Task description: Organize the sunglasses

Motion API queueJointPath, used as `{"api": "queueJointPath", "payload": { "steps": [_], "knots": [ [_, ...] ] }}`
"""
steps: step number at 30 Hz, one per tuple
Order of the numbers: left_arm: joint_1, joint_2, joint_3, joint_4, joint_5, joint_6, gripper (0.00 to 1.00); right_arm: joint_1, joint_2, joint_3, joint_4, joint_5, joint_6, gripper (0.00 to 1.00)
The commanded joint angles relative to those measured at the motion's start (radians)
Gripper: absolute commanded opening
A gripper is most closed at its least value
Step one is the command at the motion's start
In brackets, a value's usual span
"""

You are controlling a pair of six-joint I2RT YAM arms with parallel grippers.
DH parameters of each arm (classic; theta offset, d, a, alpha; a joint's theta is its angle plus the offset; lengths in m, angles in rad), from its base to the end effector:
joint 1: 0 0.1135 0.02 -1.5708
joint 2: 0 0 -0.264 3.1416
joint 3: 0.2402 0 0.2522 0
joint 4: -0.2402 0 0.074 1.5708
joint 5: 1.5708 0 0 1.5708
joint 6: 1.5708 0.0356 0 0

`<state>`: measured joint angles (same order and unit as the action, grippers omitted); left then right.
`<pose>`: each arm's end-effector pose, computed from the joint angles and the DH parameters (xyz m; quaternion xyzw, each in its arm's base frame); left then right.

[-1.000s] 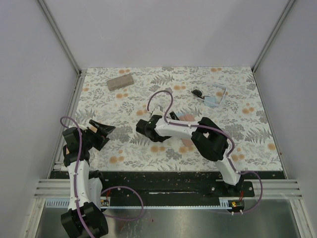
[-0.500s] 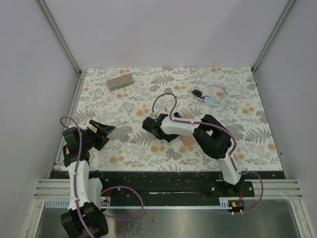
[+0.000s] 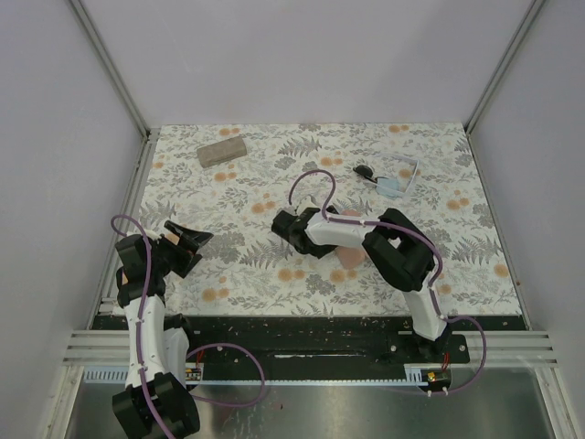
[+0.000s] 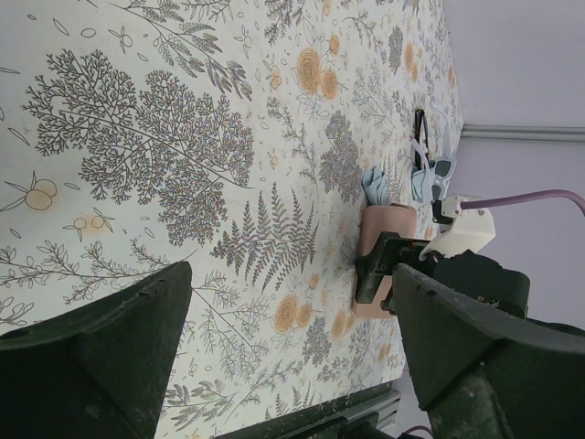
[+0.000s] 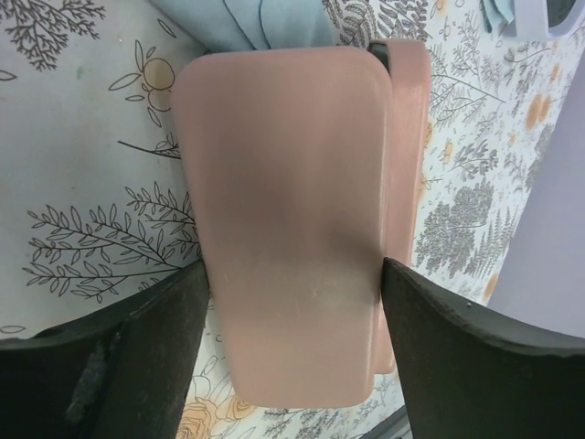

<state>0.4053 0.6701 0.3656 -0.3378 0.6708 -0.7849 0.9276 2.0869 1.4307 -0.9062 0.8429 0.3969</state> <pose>0.1432 0.0374 0.2002 -0.3513 0.7818 -0.3688 0.3597 0.2503 0.2896 0.1435 -0.2376 0.8810 -0.3203 0.2546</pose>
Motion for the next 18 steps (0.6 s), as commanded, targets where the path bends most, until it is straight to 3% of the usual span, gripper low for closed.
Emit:
{"api": "queueJointPath", "payload": {
  "steps": [1, 4, 10, 18],
  "knots": [
    [0.003, 0.003, 0.013, 0.051, 0.018, 0.013, 0.93, -0.027, -0.01, -0.05, 0.084, -0.061, -0.003, 0.79],
    [0.004, 0.005, 0.012, 0.051, 0.018, 0.013, 0.93, -0.03, -0.027, -0.067, 0.116, -0.065, -0.006, 0.72],
    [0.003, 0.009, 0.012, 0.051, 0.013, 0.015, 0.93, -0.033, -0.093, -0.075, 0.13, -0.056, -0.015, 0.69],
    [0.003, 0.013, 0.006, 0.06, 0.013, 0.013, 0.93, -0.075, -0.339, -0.064, 0.164, -0.175, -0.044, 0.66]
  ]
}}
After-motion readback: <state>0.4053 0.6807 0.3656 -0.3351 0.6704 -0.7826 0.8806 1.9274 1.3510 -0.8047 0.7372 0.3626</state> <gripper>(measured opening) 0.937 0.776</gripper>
